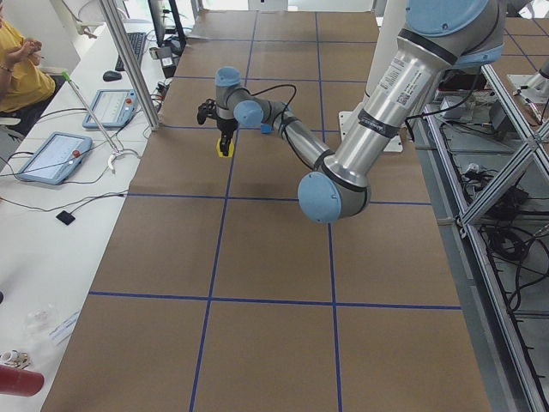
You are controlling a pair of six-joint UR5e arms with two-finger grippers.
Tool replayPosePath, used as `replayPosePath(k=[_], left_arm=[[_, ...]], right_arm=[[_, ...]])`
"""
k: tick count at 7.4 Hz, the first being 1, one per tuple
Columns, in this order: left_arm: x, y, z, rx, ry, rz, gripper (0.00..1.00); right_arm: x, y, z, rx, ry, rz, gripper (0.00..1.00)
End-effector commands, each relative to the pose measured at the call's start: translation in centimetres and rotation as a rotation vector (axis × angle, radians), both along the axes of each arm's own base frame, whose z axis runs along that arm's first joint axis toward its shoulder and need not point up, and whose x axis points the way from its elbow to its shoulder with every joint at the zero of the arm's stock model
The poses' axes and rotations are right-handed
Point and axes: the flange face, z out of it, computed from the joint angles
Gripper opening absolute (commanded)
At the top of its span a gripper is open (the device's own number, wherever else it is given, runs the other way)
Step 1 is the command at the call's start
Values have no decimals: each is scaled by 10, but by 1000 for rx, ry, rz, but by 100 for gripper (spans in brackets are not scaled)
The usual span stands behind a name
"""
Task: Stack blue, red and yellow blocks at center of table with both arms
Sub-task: 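Carry the yellow cube with the left gripper above the red cube, then lower the yellow cube onto the red cube and open the left gripper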
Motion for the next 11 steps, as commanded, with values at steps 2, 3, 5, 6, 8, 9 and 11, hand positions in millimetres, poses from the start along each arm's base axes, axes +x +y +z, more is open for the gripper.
replayPosePath(k=[2, 3, 5, 6, 8, 9, 11], left_arm=[[134, 83, -144, -72, 55, -48, 0], [171, 103, -165, -80, 48, -51, 0], [183, 102, -160, -82, 23, -59, 0], [183, 102, -155, -86, 17, -60, 0], [181, 102, -154, -98, 0, -62, 26], [181, 102, -155, -106, 3, -70, 34], [180, 103, -150, -147, 6, -109, 60]], right_arm=[[0, 0, -1, -21, 0, 26, 100], [0, 0, -2, -21, 0, 28, 100], [0, 0, -2, -24, 0, 29, 100], [0, 0, -2, -24, 0, 29, 100], [0, -2, -4, -25, -1, 35, 100], [0, -4, -6, -22, -1, 36, 100], [0, -6, -7, -22, -2, 39, 100]])
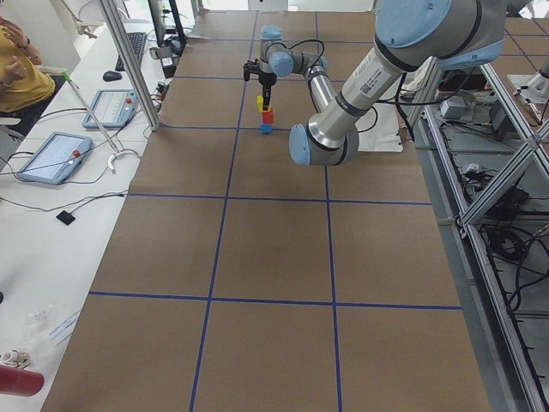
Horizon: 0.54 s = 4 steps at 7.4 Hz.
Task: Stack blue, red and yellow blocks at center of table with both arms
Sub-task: 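Lower the yellow cube onto the red cube and open the left gripper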
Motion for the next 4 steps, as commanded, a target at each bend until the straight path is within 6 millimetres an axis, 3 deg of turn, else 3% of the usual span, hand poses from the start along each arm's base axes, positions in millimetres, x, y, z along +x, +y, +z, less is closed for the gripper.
replayPosePath(k=[1, 3, 4], left_arm=[[-1, 0, 7, -25, -3, -24, 70], [-2, 1, 6, -25, 0, -25, 74], [-2, 1, 6, -24, 1, -25, 85]], right_arm=[[0, -1, -1, 1, 0, 1, 100], [0, -1, -1, -1, 0, 1, 100], [0, -1, -1, 1, 0, 1, 100]])
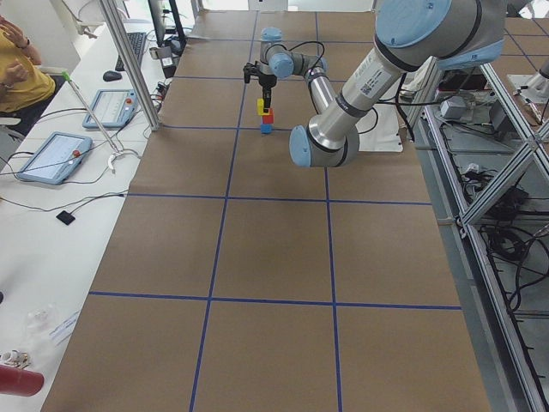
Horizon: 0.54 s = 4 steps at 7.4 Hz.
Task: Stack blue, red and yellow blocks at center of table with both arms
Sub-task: 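Lower the yellow cube onto the red cube and open the left gripper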
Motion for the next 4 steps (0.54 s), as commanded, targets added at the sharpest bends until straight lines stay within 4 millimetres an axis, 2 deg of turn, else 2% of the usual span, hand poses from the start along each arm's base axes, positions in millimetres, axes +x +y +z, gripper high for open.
replayPosePath(k=[1, 2, 3, 4], left_arm=[[-1, 1, -1, 2, 4, -1, 92], [-6, 4, -9, 14, 22, 6, 99], [-25, 13, -20, 25, 41, 13, 99], [-66, 31, -30, 79, 12, 67, 99]], right_arm=[[0, -1, -1, 1, 0, 0, 100], [0, -1, 0, -1, 0, 0, 100], [0, -1, -1, 1, 0, 0, 100], [0, -1, 0, -1, 0, 0, 100]])
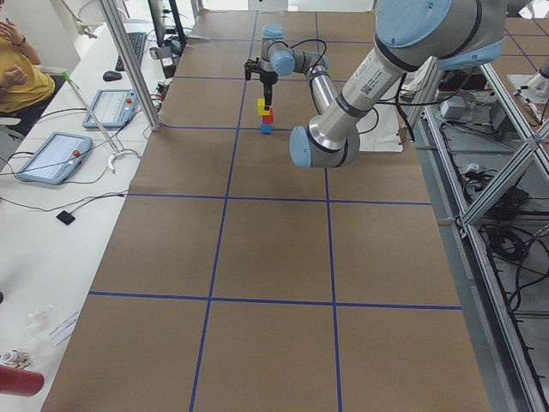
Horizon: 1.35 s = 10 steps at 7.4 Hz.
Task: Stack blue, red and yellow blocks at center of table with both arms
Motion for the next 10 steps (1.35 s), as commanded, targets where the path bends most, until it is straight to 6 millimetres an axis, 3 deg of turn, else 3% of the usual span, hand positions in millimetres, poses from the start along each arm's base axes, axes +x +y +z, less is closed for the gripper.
replayPosePath(k=[1, 2, 3, 5, 6, 8, 9, 10], left_arm=[[-106, 29, -9, 130, -50, 97, 99], [-178, 20, 13, 202, -71, 136, 99], [-250, -9, 59, 249, -83, 216, 99], [-409, -71, 169, 359, -119, 395, 99], [-480, -91, 222, 377, -145, 423, 99], [-587, -98, 321, 387, -154, 493, 99], [-625, -85, 380, 319, -147, 485, 99], [-634, -54, 443, 223, -130, 459, 100]], right_arm=[[0, 0, 0, -1, 0, 0, 100], [0, 1, 1, -2, 0, 0, 100], [0, 2, 3, -5, 0, 0, 100], [0, 5, 6, -12, 0, 0, 100], [0, 6, 8, -14, 0, -1, 100], [1, 6, 7, -11, 0, -1, 100], [0, 6, 8, -12, 0, -2, 100], [1, 7, 8, -14, 0, -1, 100]])
